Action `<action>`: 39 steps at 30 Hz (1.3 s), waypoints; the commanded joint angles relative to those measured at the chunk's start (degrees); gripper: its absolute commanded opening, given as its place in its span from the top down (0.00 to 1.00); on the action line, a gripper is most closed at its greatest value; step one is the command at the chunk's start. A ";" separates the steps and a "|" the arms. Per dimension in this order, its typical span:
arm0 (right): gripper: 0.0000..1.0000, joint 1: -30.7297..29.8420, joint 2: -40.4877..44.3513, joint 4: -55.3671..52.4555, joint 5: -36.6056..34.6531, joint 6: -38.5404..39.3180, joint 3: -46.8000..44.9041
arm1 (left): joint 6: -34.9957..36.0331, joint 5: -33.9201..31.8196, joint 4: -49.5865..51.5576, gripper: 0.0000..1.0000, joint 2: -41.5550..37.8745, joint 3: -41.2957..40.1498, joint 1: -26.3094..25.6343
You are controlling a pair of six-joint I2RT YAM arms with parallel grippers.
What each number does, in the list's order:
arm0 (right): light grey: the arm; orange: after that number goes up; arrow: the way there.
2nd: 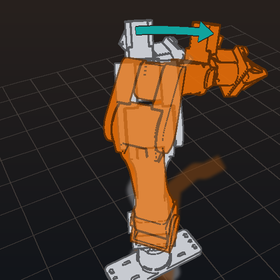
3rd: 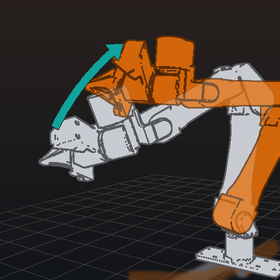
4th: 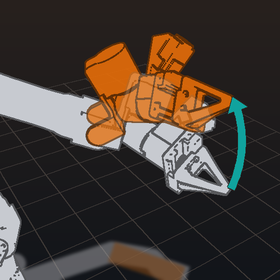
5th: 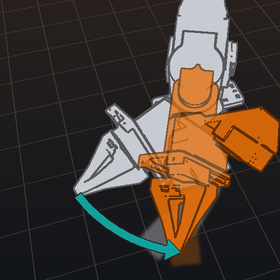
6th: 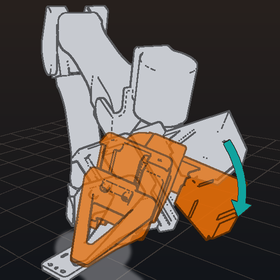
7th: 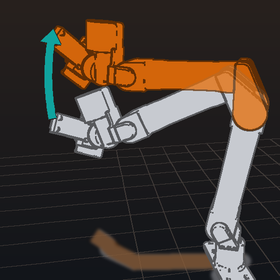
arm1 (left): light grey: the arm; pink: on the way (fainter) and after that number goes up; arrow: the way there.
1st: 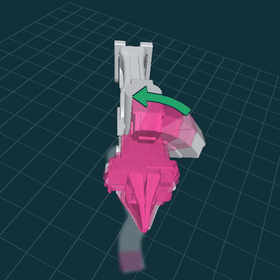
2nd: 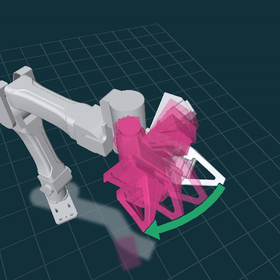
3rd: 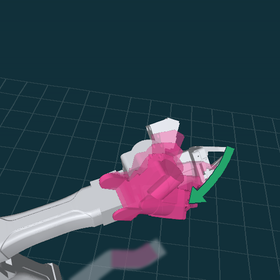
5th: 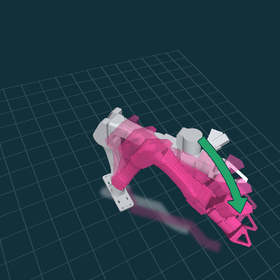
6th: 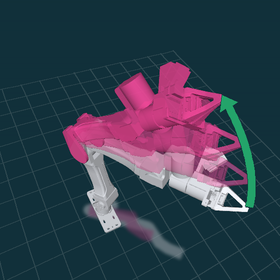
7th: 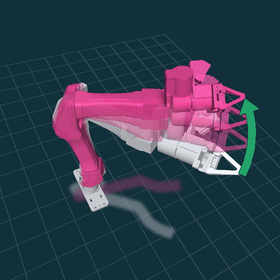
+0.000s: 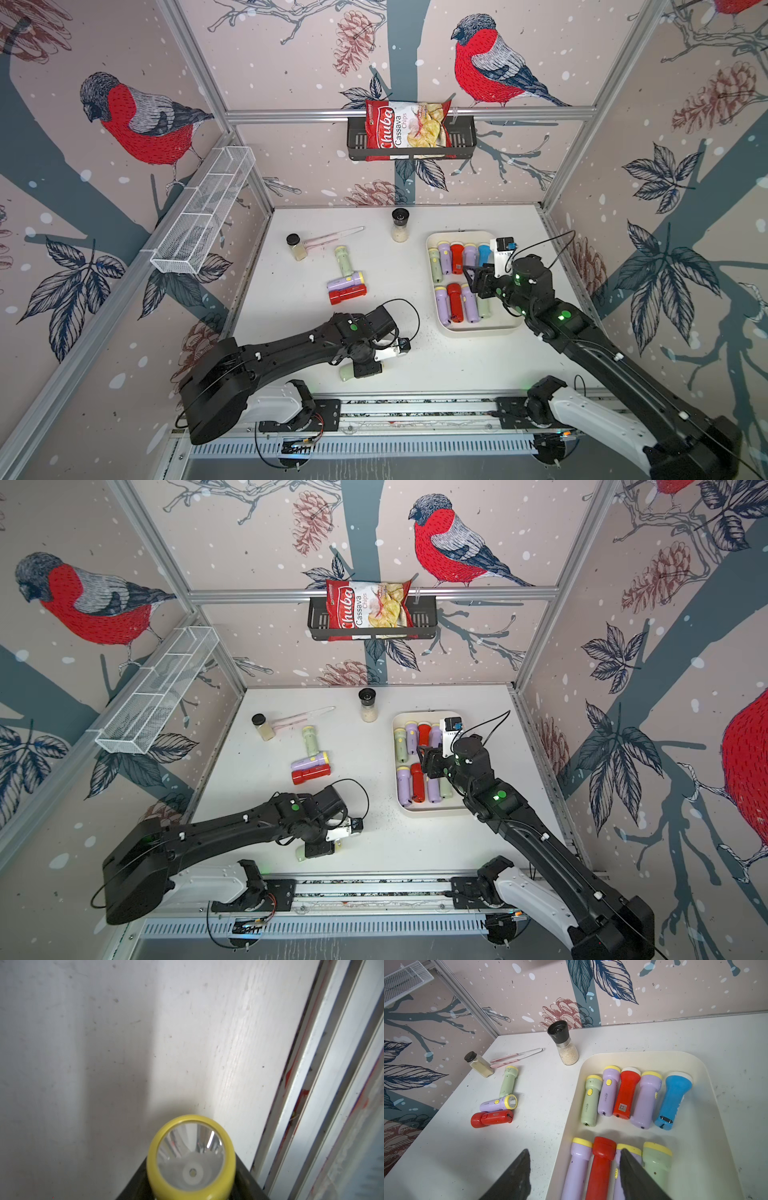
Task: Put the flashlights into the storage boxes
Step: Pick up the flashlight from the center of the board.
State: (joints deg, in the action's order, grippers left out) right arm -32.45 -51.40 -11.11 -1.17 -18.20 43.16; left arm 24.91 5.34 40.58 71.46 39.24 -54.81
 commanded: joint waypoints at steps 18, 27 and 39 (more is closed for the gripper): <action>0.32 0.79 0.42 3.13 3.32 -1.35 -0.22 | -13.49 0.38 -9.63 0.92 3.77 10.88 2.97; 0.31 1.97 -0.81 6.97 9.19 -2.86 -2.02 | -31.50 5.38 -26.12 0.91 1.30 11.73 4.03; 0.30 2.60 -2.26 4.10 21.99 -2.85 -4.65 | -60.38 -0.36 -53.75 0.89 3.06 5.29 7.04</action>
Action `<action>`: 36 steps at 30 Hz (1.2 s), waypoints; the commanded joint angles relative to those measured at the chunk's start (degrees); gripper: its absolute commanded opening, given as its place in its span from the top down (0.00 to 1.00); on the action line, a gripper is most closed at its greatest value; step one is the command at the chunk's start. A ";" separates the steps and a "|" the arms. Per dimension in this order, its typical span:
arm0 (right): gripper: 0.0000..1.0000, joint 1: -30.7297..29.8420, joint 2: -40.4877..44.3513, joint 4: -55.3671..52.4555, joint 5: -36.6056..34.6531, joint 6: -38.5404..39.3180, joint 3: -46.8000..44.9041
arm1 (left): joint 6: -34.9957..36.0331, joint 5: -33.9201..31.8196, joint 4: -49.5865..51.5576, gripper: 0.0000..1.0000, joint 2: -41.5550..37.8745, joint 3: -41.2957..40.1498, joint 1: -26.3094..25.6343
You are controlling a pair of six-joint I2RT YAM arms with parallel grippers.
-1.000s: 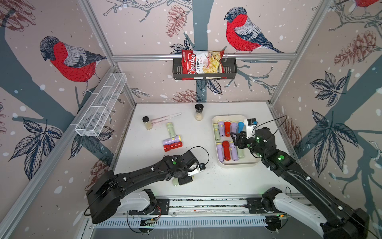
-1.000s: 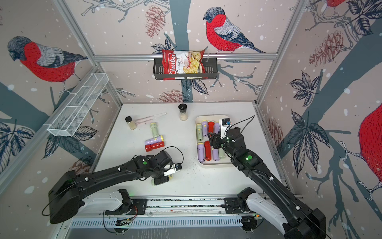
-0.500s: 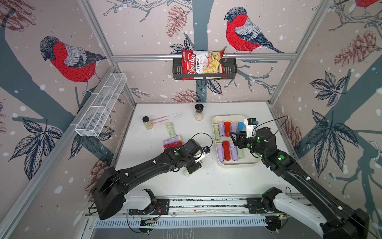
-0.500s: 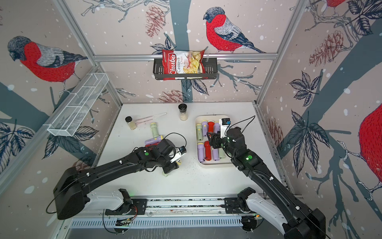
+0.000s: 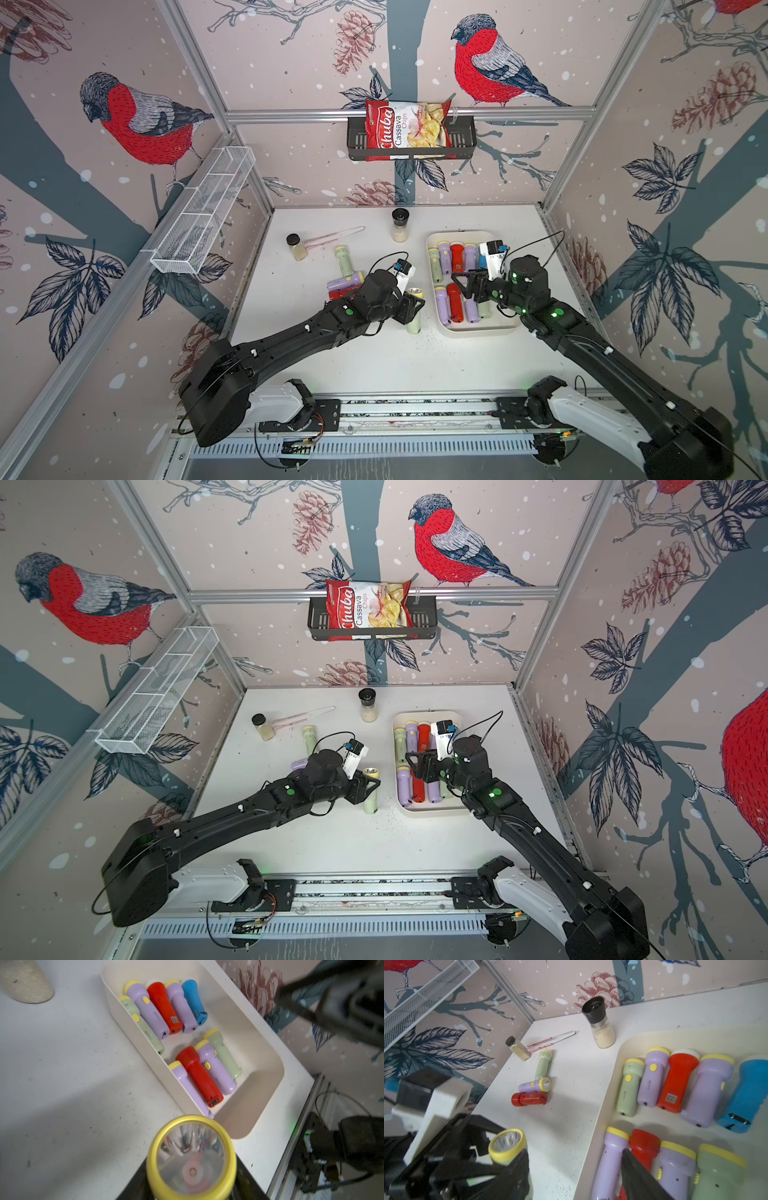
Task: Put the flashlights into the storage boxes
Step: Pick up the flashlight from the center of the board.
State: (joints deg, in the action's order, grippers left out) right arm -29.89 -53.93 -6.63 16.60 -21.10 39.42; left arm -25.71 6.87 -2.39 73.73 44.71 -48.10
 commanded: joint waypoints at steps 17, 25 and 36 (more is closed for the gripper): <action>0.30 -6.13 -9.96 1.95 10.05 -1.92 -0.42 | -24.86 2.19 -24.72 0.89 8.38 -2.09 0.99; 0.34 -6.37 -12.54 2.56 8.28 -1.14 0.60 | -27.22 4.72 -27.49 0.89 8.80 -2.78 1.22; 0.37 -7.32 -15.59 1.99 11.76 1.15 2.15 | -28.77 5.01 -29.11 0.88 8.44 -3.05 1.16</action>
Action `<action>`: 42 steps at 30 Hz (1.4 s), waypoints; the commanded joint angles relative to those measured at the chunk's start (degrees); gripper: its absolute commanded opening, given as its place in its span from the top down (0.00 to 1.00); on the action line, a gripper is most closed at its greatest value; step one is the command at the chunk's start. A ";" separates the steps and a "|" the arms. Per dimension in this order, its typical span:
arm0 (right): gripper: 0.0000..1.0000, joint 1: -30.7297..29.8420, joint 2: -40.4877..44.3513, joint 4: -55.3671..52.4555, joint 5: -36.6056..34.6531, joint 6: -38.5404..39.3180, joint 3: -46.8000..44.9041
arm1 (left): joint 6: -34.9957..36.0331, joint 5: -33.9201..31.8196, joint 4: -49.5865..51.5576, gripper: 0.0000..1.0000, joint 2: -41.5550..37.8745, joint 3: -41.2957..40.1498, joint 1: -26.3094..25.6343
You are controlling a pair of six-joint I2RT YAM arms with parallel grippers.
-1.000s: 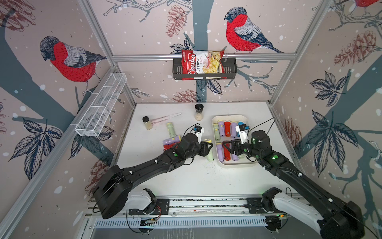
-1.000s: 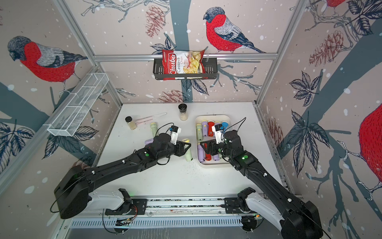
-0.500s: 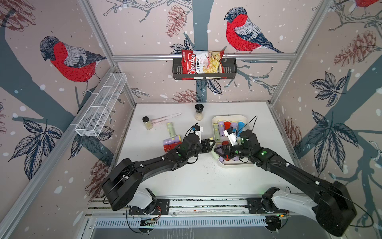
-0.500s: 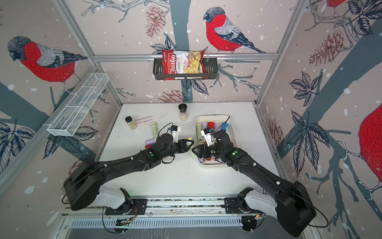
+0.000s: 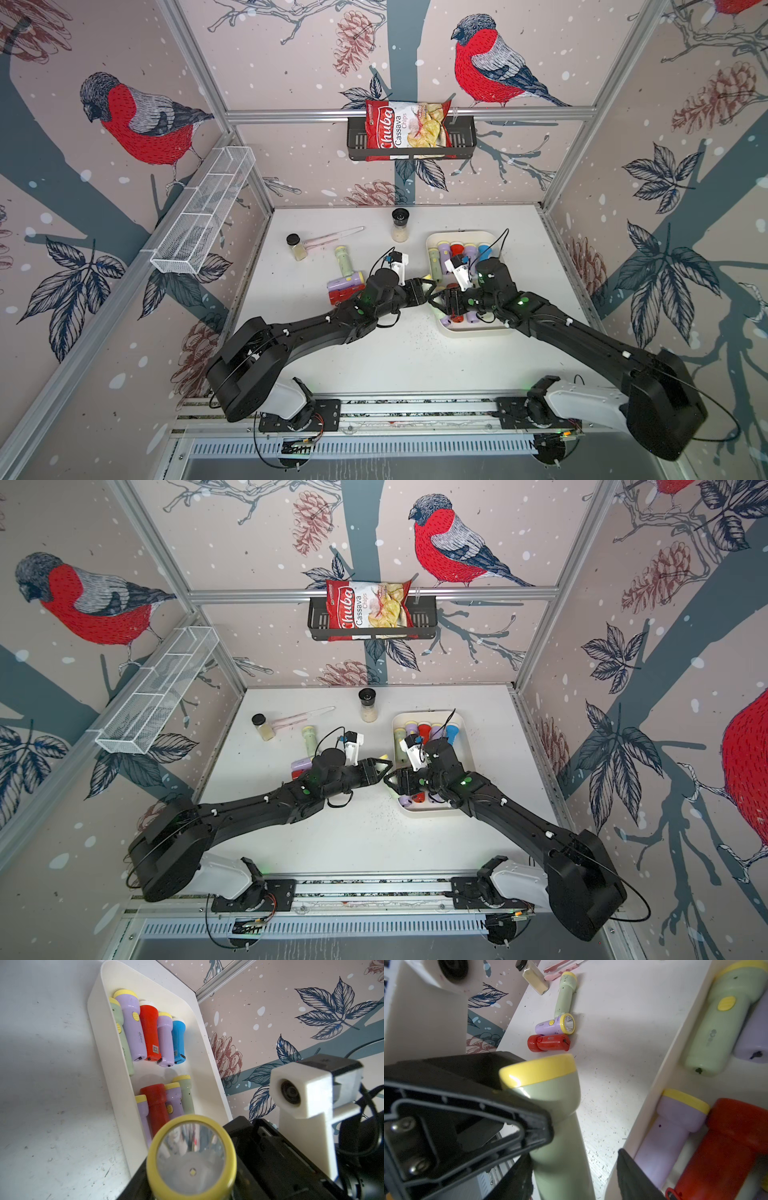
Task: Put the flashlights into the storage boxes
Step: Pick up the flashlight from the center of the board, then place the flashlight at the storage box.
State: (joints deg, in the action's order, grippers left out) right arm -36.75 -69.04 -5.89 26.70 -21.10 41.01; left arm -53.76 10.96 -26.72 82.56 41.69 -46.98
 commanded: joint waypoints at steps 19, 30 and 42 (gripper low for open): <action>0.75 -0.32 -0.43 -1.28 -0.96 2.53 1.54 | 0.25 -1.10 -4.04 0.66 -2.03 -0.64 0.18; 0.77 12.15 1.36 -5.62 2.83 2.20 0.87 | 6.39 -6.85 2.52 0.15 -5.63 -0.33 0.14; 0.75 24.32 0.40 -18.37 -2.79 5.68 3.09 | 8.94 -8.81 8.94 0.06 -4.15 1.11 0.14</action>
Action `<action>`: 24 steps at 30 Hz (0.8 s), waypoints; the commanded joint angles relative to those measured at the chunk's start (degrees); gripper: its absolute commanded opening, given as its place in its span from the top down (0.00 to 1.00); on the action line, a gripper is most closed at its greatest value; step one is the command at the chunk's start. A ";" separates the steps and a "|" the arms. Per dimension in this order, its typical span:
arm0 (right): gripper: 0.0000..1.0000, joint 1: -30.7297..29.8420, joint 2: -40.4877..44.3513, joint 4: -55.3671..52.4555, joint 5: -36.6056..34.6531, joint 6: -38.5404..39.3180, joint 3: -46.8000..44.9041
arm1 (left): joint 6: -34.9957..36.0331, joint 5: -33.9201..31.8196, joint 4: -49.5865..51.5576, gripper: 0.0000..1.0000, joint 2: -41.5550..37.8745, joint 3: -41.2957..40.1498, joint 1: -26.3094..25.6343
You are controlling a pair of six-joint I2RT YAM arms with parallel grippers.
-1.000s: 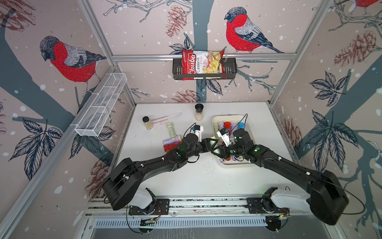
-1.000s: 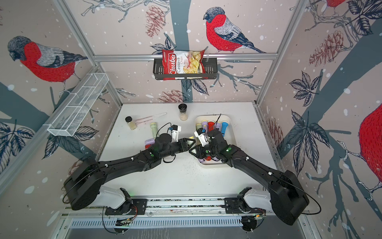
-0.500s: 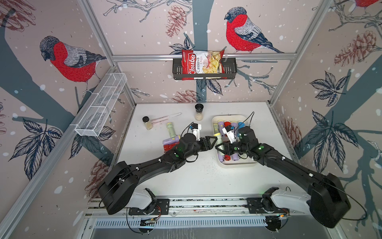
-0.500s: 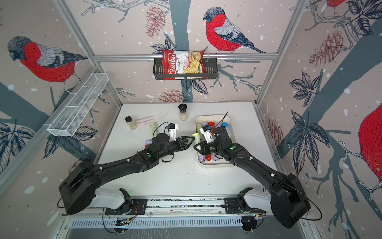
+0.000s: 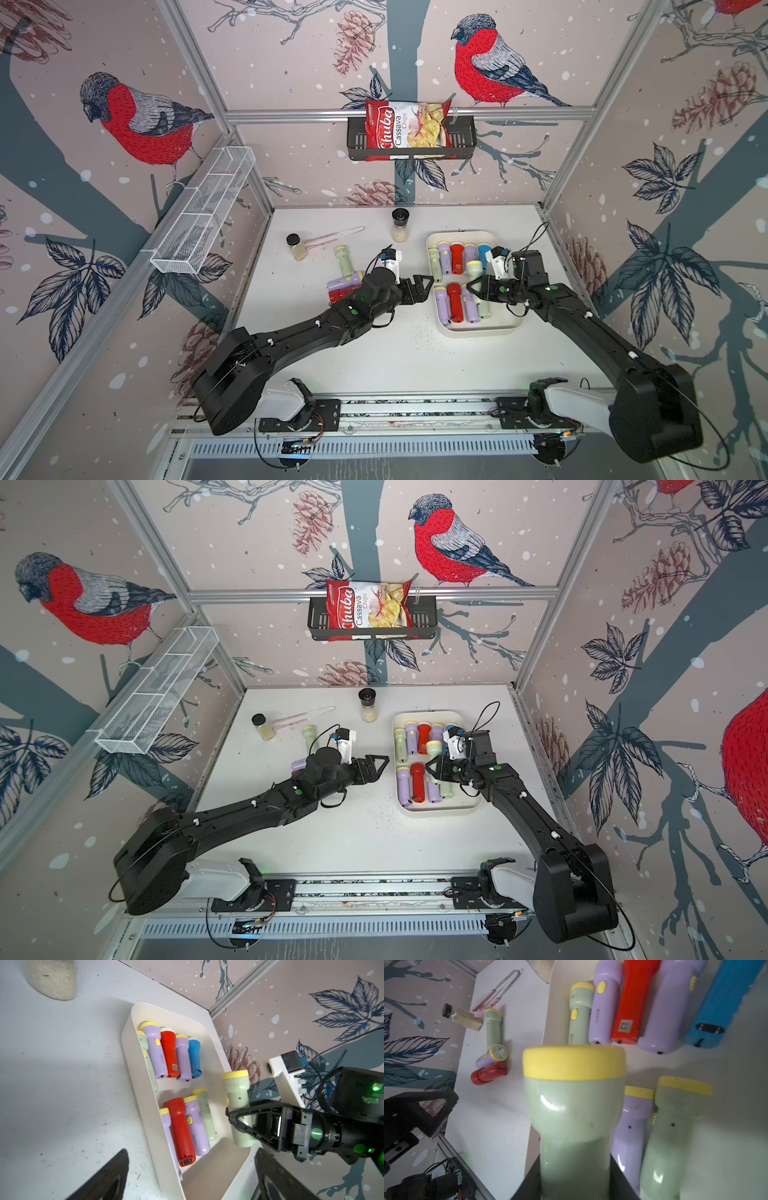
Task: Put the flashlights into the storage boxes
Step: Place the flashlight at the storage box.
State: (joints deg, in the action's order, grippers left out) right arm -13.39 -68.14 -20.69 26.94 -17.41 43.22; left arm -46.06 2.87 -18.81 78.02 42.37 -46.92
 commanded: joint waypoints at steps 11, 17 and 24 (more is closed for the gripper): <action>0.73 1.10 -3.32 -7.26 -10.70 1.50 2.22 | 1.24 -0.66 1.13 0.05 1.18 0.70 0.07; 0.73 0.64 -6.29 -6.85 -11.00 1.71 1.97 | 1.32 -1.03 1.58 0.05 1.08 0.72 0.12; 0.71 0.99 -8.72 -6.17 -14.58 1.79 2.09 | 1.59 -1.33 2.18 0.05 0.83 0.71 0.07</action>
State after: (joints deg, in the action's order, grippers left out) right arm -12.60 -76.20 -27.44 14.90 -16.29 44.97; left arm -45.08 2.37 -16.75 79.15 42.63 -46.92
